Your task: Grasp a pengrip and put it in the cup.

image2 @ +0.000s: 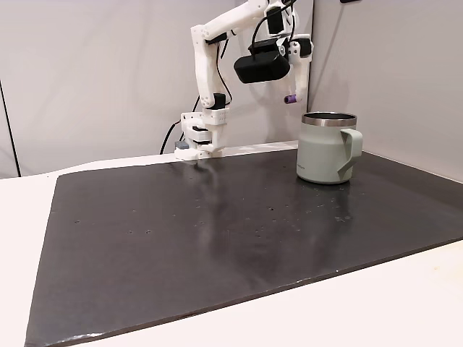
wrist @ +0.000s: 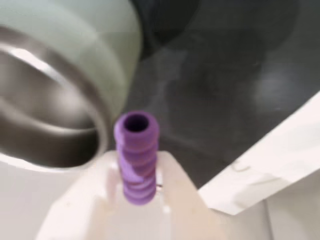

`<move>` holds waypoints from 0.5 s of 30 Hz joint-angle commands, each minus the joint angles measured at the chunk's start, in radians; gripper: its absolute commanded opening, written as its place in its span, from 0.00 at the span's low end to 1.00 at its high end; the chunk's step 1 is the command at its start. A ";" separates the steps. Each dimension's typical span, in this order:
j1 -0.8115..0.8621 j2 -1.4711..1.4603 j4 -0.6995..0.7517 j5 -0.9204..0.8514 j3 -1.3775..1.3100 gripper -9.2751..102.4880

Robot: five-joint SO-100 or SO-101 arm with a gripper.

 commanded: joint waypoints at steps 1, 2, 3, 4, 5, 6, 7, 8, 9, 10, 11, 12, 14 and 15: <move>0.011 -0.028 -0.038 0.014 -0.155 0.08; 0.014 -0.037 -0.049 0.015 -0.178 0.08; 0.015 -0.048 -0.063 0.015 -0.198 0.08; 0.015 -0.055 -0.075 0.017 -0.213 0.08; 0.015 -0.063 -0.086 0.017 -0.225 0.08; 0.014 -0.072 -0.095 0.018 -0.236 0.08; 0.012 -0.081 -0.103 0.020 -0.242 0.08; 0.011 -0.089 -0.112 0.021 -0.247 0.08; 0.009 -0.094 -0.121 0.025 -0.247 0.08; 0.009 -0.098 -0.132 0.026 -0.247 0.08; 0.008 -0.103 -0.144 0.028 -0.245 0.08; 0.008 -0.106 -0.160 0.028 -0.242 0.08; 0.008 -0.112 -0.187 0.029 -0.236 0.08; 0.006 -0.120 -0.192 0.029 -0.239 0.08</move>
